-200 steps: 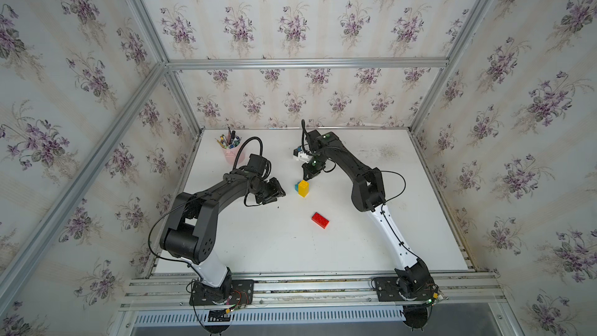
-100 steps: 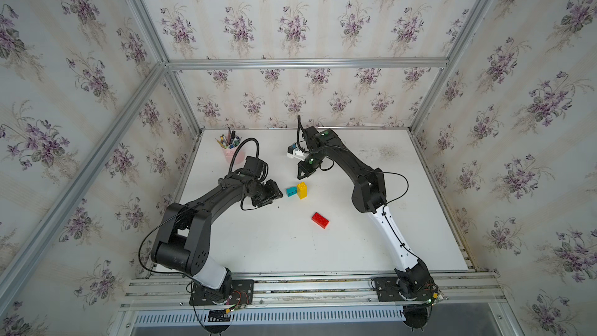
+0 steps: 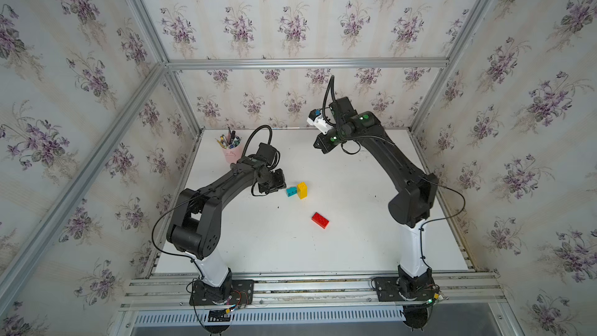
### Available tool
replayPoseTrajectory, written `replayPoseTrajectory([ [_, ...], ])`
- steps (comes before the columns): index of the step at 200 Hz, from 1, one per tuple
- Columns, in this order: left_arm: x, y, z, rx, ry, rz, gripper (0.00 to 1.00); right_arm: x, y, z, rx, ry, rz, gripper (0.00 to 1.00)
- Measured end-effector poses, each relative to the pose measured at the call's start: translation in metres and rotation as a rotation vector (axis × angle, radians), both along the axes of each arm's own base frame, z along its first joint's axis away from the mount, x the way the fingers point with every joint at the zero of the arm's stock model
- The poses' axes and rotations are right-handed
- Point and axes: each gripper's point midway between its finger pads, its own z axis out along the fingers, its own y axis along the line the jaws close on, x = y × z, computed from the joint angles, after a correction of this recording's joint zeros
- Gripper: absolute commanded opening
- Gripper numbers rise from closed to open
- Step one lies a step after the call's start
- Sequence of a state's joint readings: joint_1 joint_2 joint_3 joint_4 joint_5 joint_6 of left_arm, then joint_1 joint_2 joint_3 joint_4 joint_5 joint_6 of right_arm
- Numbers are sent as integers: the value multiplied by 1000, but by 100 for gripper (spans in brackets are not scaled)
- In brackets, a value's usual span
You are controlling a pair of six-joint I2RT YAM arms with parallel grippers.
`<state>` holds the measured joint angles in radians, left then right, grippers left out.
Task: Assemble the letter r with lego
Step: Adjust the lego brick at the center of the board.
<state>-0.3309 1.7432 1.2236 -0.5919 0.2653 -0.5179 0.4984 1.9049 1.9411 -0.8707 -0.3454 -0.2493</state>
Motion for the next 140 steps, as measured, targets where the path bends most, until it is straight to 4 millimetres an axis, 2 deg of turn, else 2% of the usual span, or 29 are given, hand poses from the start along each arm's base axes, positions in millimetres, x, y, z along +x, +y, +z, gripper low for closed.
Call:
replayPoseTrajectory([
  [12,3,4,-4,28,-21,-3,40,-21,-13,8,19,-33,-17,0],
  [31,11,4,-3,56,-82,-25,48,-47,-25,32,84,-125,-21,0],
  [58,28,-5,3,78,-165,-100,53,-68,-39,43,128,-197,-41,2],
  [74,38,-16,3,95,-194,-170,53,-77,-49,49,138,-235,-59,3],
  [96,48,-26,-1,123,-204,-254,48,-89,-57,58,160,-275,-77,4],
  [121,51,-27,-9,150,-180,-299,41,-98,-65,63,171,-308,-91,6],
  [140,48,-26,-14,160,-163,-315,40,-102,-69,64,171,-318,-97,6],
])
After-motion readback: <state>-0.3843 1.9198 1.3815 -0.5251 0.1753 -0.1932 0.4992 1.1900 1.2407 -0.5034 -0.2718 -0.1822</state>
